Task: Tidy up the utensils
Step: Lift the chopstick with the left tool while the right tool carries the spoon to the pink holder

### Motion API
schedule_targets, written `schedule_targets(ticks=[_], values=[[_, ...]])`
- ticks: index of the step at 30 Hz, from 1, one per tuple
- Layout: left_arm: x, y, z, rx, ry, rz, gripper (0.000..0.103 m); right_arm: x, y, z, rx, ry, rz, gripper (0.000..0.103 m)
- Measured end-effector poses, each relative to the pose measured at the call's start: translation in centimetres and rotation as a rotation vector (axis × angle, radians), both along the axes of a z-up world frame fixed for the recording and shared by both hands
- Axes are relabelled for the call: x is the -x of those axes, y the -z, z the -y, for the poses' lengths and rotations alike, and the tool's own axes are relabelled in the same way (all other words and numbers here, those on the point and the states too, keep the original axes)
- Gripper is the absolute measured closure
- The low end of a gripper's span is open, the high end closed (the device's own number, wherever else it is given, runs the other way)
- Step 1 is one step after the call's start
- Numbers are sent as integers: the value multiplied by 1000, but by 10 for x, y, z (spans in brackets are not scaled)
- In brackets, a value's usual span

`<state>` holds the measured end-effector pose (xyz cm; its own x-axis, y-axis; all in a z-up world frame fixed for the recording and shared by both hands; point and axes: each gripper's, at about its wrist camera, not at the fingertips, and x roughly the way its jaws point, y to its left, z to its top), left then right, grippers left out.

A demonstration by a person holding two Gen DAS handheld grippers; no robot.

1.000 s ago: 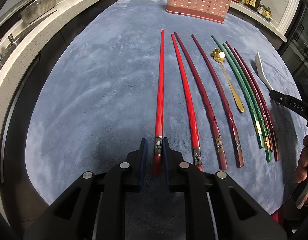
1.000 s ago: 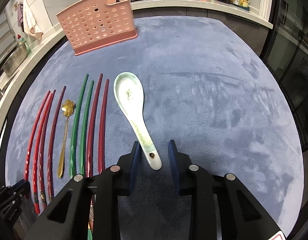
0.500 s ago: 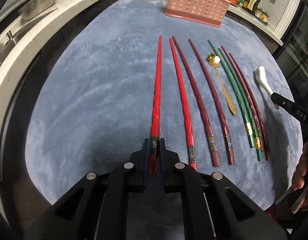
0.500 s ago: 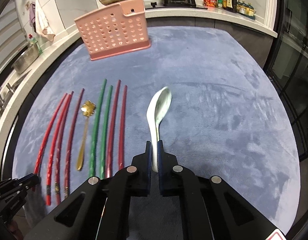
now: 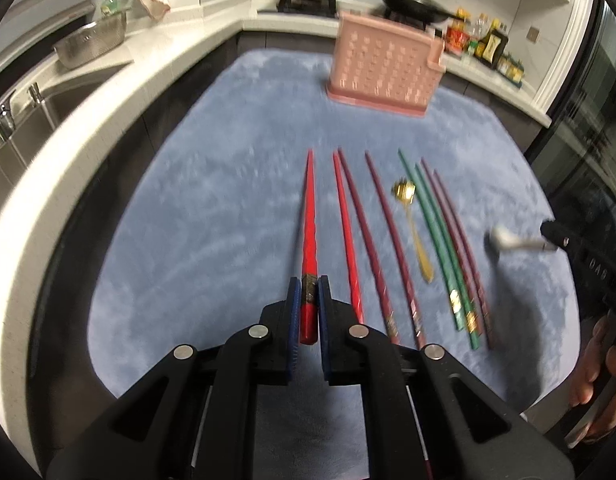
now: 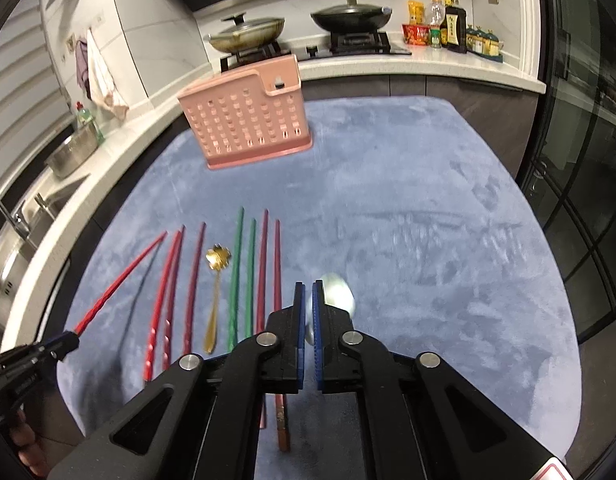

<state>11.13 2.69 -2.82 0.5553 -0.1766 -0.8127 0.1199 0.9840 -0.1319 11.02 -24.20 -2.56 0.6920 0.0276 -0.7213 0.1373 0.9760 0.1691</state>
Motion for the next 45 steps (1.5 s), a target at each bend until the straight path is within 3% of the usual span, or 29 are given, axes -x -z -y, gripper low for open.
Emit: schedule_targets(ticks=[5, 8, 12, 13, 21, 29, 36, 45], values=[[-8, -33, -4, 20, -10, 73, 96, -1, -13, 1, 18, 0, 30, 102], [-11, -41, -6, 17, -12, 99, 96, -1, -5, 4, 32, -2, -2, 102], [-9, -31, -6, 15, -11, 71, 96, 16, 23, 19, -28, 44, -85, 75], [-8, -27, -5, 13, -9, 60, 96, 21, 32, 22, -54, 51, -110, 73], [1, -10, 0, 6, 0, 5, 96, 38, 79, 13, -122, 37, -230, 79], [7, -4, 3, -1, 5, -13, 96, 44, 85, 11, -115, 30, -213, 89], [10, -12, 1, -2, 6, 12, 96, 49, 72, 4, -53, 19, -193, 91], [-1, -45, -3, 6, -9, 108, 96, 41, 23, 8, -26, 29, -80, 92]])
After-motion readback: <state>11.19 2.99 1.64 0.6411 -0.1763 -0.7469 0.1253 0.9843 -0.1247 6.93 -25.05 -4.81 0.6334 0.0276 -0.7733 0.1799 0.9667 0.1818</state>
